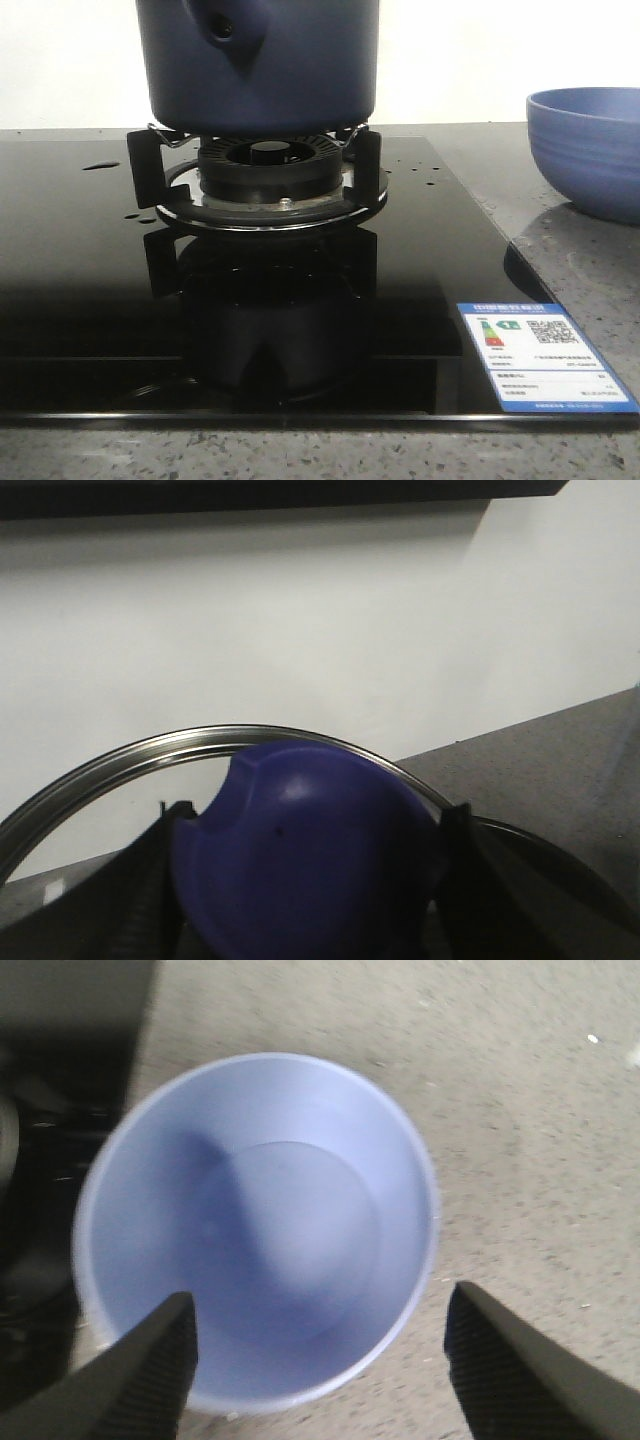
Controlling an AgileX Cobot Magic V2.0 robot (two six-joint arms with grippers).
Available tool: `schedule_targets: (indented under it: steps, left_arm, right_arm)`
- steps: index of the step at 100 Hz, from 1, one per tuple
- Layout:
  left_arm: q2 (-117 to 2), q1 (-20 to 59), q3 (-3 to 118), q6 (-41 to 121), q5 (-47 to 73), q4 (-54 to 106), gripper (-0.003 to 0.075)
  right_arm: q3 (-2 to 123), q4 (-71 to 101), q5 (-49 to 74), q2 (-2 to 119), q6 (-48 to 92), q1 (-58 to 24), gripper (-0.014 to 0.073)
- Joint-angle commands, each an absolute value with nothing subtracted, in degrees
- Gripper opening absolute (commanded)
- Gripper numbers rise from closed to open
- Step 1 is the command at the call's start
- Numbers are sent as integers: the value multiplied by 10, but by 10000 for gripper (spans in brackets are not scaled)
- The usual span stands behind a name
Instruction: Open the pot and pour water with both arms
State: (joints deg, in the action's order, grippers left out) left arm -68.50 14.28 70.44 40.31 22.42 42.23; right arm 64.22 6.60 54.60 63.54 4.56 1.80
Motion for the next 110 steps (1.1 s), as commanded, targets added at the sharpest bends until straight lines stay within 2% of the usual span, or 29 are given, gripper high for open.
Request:
schedule_targets:
  steps: [1, 46, 53, 65, 77, 98, 110]
  left_arm:
    - [-655, 122, 725, 404, 194, 436, 339]
    - [-636, 92, 725, 404, 196, 436, 339]
    - [-636, 92, 725, 404, 196, 436, 339]
    - [-636, 92, 725, 404, 196, 436, 339]
    - [-636, 92, 725, 404, 196, 436, 339]
    - [-636, 92, 725, 404, 194, 436, 339]
    - [-636, 92, 724, 404, 194, 436, 339]
  right_arm:
    - [688, 35, 546, 674, 30, 19, 465]
    - [710, -11, 535, 829, 16, 21, 454]
    - [710, -7, 521, 835, 16, 30, 393]
    - [710, 0, 510, 835, 16, 49, 214]
    - [710, 9, 521, 835, 17, 67, 83]
    - [710, 50, 527, 835, 40, 74, -52]
    - [714, 66, 531, 834, 46, 74, -67]
